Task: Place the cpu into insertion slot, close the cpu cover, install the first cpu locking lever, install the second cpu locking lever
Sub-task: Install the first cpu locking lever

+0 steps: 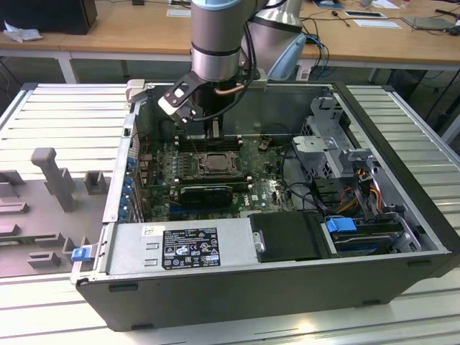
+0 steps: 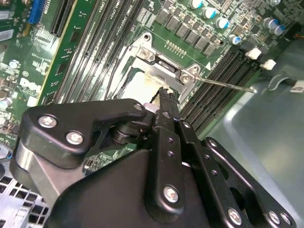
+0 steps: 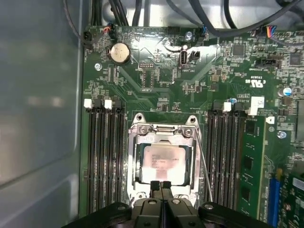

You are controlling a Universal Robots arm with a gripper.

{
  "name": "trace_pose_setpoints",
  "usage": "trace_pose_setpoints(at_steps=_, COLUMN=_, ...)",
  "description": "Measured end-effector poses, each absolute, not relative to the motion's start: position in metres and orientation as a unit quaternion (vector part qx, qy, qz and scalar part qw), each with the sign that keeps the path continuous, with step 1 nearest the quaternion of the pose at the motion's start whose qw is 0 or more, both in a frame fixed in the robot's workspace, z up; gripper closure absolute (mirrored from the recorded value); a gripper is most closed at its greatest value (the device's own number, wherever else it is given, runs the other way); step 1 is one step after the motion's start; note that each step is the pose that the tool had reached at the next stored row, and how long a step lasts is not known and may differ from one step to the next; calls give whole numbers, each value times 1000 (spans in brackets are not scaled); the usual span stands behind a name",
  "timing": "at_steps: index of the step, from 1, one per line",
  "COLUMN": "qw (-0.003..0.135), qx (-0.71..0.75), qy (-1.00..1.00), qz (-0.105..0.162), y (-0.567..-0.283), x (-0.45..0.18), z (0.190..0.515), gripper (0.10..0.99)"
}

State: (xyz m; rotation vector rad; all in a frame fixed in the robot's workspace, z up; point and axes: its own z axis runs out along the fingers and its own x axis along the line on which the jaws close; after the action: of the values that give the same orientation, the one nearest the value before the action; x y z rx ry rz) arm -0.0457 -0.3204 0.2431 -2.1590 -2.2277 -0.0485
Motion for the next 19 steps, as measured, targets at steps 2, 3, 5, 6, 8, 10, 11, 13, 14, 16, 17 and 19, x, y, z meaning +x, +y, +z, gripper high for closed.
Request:
trace_pose_setpoints(at_steps=2, qw=19, qx=-696, qy=-718, qz=-16, y=-320, x=-46, z=249, gripper=980)
trace_pose_setpoints(at_steps=3, qw=20, qx=-696, qy=-718, qz=-16, y=-320, x=-46, z=252, gripper=980)
trace_pose_setpoints(at_steps=5, qw=19, qx=-696, qy=-718, qz=-16, y=-320, x=-46, z=256, gripper=980)
trace_pose_setpoints(at_steps=6, qw=20, qx=-696, qy=-718, qz=-16, y=-320, x=-46, z=259, gripper=980)
trace_pose_setpoints(at_steps=8, qw=19, qx=-696, qy=-718, qz=-16, y=-320, x=-46, z=265, gripper=980)
trace_pose_setpoints(at_steps=10, qw=19, qx=-696, qy=-718, qz=-16, y=-320, x=-46, z=270, gripper=980)
trace_pose_setpoints(at_steps=11, qw=19, qx=-696, qy=-718, qz=-16, y=-320, x=-46, z=273, gripper=980)
trace_pose_setpoints(at_steps=13, qw=19, qx=-696, qy=-718, qz=-16, y=-320, x=-46, z=276, gripper=980)
trace_pose_setpoints(at_steps=14, qw=19, qx=-696, qy=-718, qz=-16, y=-320, x=-46, z=277, gripper=980)
trace_pose_setpoints(at_steps=16, qw=19, qx=-696, qy=-718, qz=-16, y=-320, x=-46, z=281, gripper=980)
trace_pose_setpoints(at_steps=17, qw=19, qx=-696, qy=-718, qz=-16, y=-320, x=-46, z=282, gripper=980)
trace_pose_setpoints(at_steps=19, qw=19, qx=-696, qy=-718, qz=-16, y=-320, x=-46, z=285, gripper=980)
